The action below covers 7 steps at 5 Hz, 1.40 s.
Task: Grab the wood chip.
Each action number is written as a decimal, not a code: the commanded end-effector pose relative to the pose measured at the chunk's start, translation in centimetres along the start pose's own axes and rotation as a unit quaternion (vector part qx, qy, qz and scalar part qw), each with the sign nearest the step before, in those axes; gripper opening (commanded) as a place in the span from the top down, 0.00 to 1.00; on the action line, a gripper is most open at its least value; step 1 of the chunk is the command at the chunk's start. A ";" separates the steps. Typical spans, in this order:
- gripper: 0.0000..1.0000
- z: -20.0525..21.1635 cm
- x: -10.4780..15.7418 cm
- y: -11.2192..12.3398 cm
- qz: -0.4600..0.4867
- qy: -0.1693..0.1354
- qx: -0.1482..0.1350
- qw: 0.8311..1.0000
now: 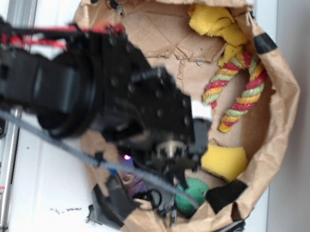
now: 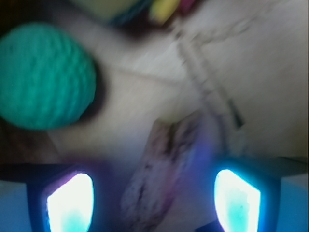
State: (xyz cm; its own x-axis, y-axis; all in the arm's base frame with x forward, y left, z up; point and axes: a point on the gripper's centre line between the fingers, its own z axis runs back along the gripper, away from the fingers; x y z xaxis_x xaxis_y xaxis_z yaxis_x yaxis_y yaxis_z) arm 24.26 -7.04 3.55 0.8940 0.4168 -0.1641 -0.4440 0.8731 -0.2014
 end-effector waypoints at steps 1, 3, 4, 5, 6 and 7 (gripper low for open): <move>1.00 -4.4 -3.5 -1.5 -0.068 0.019 0.068 0.995; 1.00 -2.7 -3.2 0.1 -0.082 -0.027 0.078 0.993; 1.00 2.0 -0.7 2.3 -0.134 -0.076 0.058 0.986; 1.00 8.2 1.5 4.4 -0.169 -0.132 0.066 0.974; 1.00 14.1 3.3 5.1 -0.167 -0.151 0.086 0.971; 1.00 16.2 3.7 3.9 -0.178 -0.124 0.077 0.973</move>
State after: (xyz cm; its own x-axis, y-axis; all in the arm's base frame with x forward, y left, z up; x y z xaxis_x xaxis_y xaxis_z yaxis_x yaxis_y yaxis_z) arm 26.48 1.25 16.92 0.9900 0.1135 0.0842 -0.1091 0.9925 -0.0550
